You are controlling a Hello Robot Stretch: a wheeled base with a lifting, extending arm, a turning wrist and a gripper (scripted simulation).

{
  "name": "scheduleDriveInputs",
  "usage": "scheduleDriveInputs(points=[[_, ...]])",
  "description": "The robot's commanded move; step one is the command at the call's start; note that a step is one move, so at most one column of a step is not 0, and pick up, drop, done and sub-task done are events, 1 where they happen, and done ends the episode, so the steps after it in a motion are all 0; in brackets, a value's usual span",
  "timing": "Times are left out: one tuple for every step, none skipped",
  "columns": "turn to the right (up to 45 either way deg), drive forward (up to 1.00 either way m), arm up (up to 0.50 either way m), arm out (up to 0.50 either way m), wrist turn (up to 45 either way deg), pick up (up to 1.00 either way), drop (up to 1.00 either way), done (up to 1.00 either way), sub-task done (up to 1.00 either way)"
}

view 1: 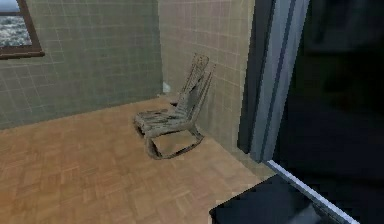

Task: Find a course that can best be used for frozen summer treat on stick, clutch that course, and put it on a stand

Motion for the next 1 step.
scheduleDriveInputs(points=[[0.0,0.00,0.00,-0.10,0.0,0.00,0.00,0.00,0.00]])
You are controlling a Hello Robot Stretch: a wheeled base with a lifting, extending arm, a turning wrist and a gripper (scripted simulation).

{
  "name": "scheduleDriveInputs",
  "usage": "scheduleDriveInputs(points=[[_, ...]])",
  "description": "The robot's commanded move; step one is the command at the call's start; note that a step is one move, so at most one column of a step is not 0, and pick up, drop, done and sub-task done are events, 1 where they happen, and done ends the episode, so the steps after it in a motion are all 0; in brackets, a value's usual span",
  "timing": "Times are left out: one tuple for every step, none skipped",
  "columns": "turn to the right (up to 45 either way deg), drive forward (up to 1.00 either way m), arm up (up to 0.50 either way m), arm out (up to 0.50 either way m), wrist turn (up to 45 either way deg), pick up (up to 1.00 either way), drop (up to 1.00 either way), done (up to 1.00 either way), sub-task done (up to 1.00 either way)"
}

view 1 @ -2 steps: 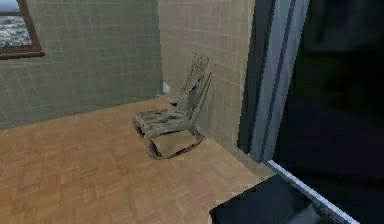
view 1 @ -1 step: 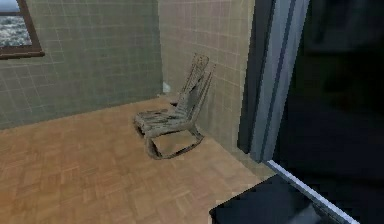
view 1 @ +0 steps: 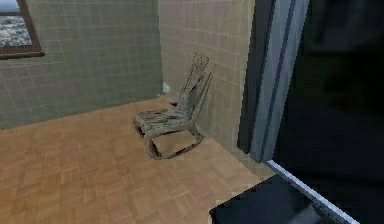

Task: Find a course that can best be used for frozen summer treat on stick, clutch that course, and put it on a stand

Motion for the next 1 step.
scheduleDriveInputs(points=[[0.0,0.00,0.00,0.00,0.0,0.00,0.00,1.00,0.00]])
